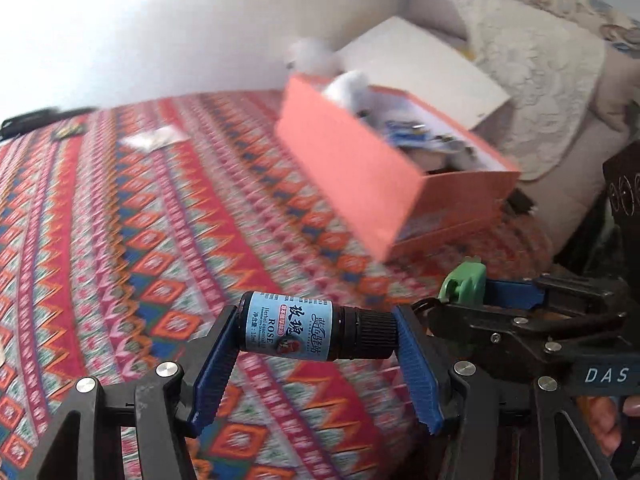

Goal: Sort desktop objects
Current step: 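Carry bottle and tape measure into the orange box while both grippers open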

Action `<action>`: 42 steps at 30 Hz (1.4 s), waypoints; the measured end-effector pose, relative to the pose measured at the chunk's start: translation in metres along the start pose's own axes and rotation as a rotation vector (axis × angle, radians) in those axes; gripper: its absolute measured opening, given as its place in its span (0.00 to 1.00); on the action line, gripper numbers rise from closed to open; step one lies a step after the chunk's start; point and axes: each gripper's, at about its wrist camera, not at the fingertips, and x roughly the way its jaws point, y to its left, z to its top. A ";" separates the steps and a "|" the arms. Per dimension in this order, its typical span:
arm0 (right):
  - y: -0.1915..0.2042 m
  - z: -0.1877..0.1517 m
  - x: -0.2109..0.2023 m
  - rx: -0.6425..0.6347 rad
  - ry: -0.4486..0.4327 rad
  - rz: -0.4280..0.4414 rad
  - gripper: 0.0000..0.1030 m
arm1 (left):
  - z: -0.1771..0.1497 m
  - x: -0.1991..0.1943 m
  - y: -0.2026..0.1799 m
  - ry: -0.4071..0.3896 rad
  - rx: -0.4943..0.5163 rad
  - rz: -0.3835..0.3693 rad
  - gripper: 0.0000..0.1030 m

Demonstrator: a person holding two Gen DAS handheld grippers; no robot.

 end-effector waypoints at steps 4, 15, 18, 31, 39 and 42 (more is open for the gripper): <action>-0.027 0.002 -0.044 0.037 -0.081 -0.047 0.59 | 0.028 0.013 -0.040 -0.011 0.079 -0.057 0.62; -0.159 0.052 -0.127 0.159 -0.281 -0.227 0.59 | 0.158 0.105 -0.118 -0.020 0.208 -0.127 0.62; -0.192 0.080 -0.123 0.180 -0.297 -0.245 0.59 | 0.202 0.146 -0.122 -0.008 0.198 -0.129 0.62; -0.247 0.200 -0.071 0.150 -0.422 -0.204 0.59 | 0.306 0.281 -0.122 0.020 0.126 -0.051 0.73; -0.253 0.189 -0.048 0.214 -0.358 -0.236 0.87 | 0.285 0.268 -0.110 0.073 0.131 0.156 0.99; -0.245 0.176 -0.066 0.251 -0.371 -0.217 0.87 | 0.265 0.237 -0.118 0.067 0.181 0.198 0.99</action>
